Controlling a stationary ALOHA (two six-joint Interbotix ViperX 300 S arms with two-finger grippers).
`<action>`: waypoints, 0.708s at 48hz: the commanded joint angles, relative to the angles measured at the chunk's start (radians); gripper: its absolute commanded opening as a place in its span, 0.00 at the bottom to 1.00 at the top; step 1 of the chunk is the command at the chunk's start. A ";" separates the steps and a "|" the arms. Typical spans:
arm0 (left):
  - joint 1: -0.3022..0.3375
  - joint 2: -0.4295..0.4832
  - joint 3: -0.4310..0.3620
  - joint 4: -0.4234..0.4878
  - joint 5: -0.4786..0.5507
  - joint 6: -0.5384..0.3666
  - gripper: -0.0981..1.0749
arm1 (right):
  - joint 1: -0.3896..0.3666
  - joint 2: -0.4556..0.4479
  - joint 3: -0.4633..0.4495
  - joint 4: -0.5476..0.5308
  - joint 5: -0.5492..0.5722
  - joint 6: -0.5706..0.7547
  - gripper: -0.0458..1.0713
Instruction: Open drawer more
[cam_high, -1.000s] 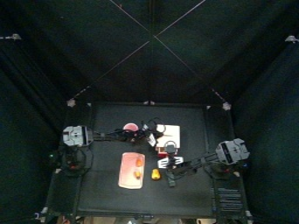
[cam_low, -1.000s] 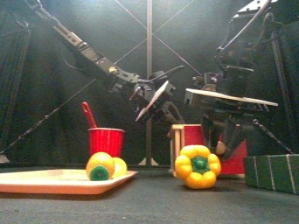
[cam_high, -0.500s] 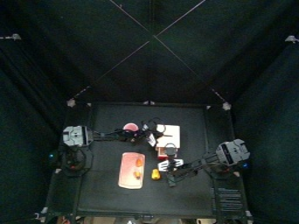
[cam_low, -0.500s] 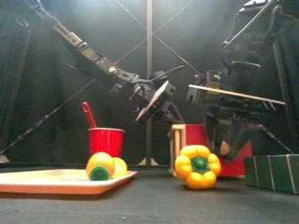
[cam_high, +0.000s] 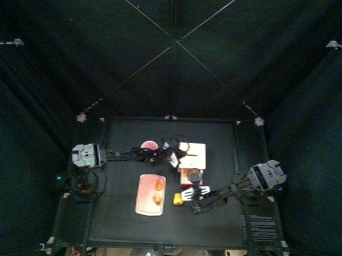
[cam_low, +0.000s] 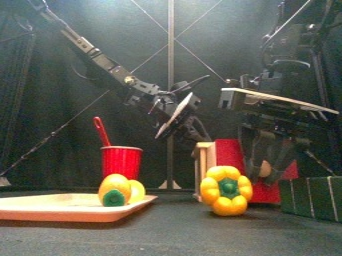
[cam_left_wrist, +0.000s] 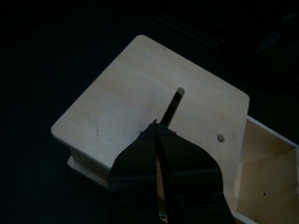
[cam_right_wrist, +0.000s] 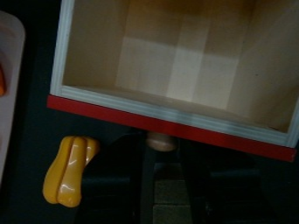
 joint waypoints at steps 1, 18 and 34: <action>0.011 -0.003 -0.005 -0.003 0.009 0.000 0.31 | 0.000 -0.017 -0.018 -0.003 0.002 0.002 0.54; 0.011 -0.003 -0.003 -0.003 0.009 0.000 0.31 | -0.006 -0.017 -0.011 -0.044 0.006 0.003 0.63; 0.011 -0.003 -0.003 -0.003 0.009 0.000 0.31 | 0.008 -0.021 -0.018 -0.049 0.003 0.000 0.87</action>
